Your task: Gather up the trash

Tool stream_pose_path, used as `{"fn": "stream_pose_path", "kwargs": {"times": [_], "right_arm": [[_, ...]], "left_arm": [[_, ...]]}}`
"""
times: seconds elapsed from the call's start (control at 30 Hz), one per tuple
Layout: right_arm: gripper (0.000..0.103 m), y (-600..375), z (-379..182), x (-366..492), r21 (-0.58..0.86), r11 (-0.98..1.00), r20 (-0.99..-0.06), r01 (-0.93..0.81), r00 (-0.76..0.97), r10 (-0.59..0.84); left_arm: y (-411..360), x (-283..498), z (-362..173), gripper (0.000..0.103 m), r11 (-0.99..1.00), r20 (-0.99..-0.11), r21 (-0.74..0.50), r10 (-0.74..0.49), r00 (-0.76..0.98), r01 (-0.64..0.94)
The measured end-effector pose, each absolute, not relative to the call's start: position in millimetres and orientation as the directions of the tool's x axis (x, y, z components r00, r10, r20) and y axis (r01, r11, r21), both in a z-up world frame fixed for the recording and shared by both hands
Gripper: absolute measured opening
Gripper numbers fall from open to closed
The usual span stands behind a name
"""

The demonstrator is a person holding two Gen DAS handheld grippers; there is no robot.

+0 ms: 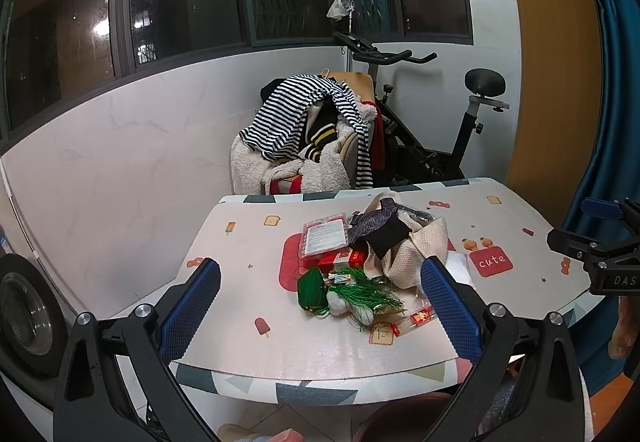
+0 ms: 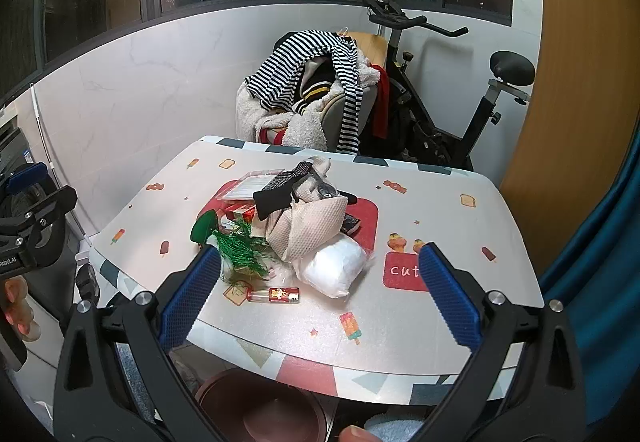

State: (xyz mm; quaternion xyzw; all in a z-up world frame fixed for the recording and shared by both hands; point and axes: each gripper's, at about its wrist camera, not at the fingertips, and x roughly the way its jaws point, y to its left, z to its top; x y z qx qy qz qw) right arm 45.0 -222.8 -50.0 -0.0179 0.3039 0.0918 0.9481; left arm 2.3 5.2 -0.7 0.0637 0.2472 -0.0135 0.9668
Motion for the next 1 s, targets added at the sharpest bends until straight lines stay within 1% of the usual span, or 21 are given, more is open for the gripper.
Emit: {"fn": "stream_pose_path", "kwargs": {"times": [0.97,1.0], "right_arm": [[0.097,-220.3,-53.0,45.5,0.021,0.983,-0.585,-0.184,0.795,0.161],[0.097,-218.0,-59.4,44.7,0.021,0.983,-0.584,-0.183,0.796,0.161]], "left_arm": [[5.3,2.2,-2.1,0.098,0.992,-0.482,0.115,0.007,0.876,0.056],[5.4,2.3,-2.3,0.098,0.992,-0.482,0.115,0.006,0.876,0.056]]}}
